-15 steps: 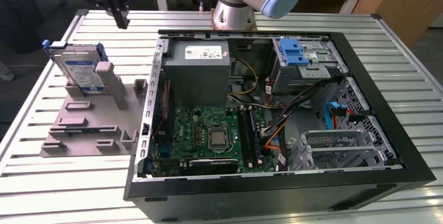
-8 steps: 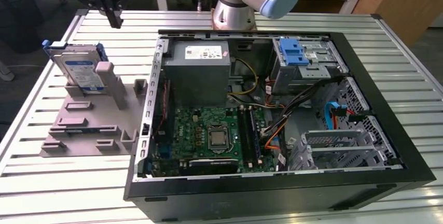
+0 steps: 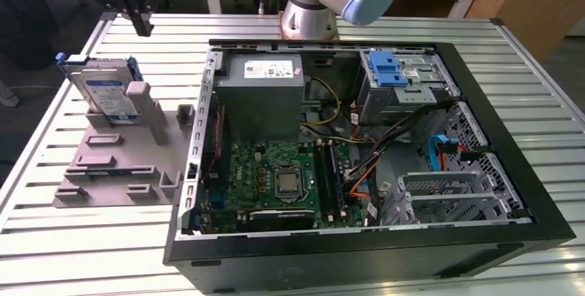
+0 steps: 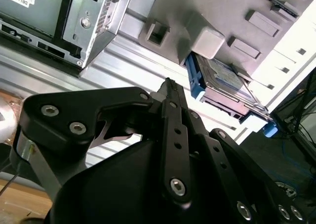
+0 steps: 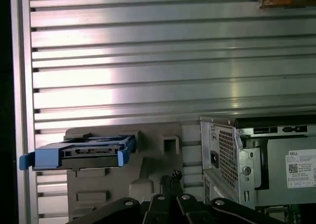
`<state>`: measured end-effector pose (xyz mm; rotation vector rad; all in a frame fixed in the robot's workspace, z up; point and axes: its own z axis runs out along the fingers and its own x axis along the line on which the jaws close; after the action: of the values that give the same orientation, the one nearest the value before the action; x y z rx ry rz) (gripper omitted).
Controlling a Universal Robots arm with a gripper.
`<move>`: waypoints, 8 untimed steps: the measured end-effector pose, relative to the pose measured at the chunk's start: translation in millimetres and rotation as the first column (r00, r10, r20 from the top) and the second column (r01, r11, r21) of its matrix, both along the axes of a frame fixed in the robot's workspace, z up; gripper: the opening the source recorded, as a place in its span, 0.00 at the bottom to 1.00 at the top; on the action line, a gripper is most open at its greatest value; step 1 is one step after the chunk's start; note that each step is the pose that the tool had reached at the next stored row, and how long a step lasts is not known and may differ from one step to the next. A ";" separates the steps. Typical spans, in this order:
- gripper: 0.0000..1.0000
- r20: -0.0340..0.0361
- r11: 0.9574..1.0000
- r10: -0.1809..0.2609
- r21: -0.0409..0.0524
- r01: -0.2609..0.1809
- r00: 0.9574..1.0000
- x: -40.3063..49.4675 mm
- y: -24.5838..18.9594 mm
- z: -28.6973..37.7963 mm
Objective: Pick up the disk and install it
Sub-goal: 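Reach for the disk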
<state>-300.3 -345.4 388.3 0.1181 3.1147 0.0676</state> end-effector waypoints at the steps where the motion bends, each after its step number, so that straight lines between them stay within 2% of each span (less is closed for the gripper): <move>1: 0.11 0.000 1.000 0.000 0.000 0.000 1.000 -2.1 0.4 0.0; 8: 0.11 -0.001 1.000 0.000 0.000 0.000 1.000 -15.9 3.0 -0.4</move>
<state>-316.2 -342.4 387.9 0.1183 3.1157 0.0675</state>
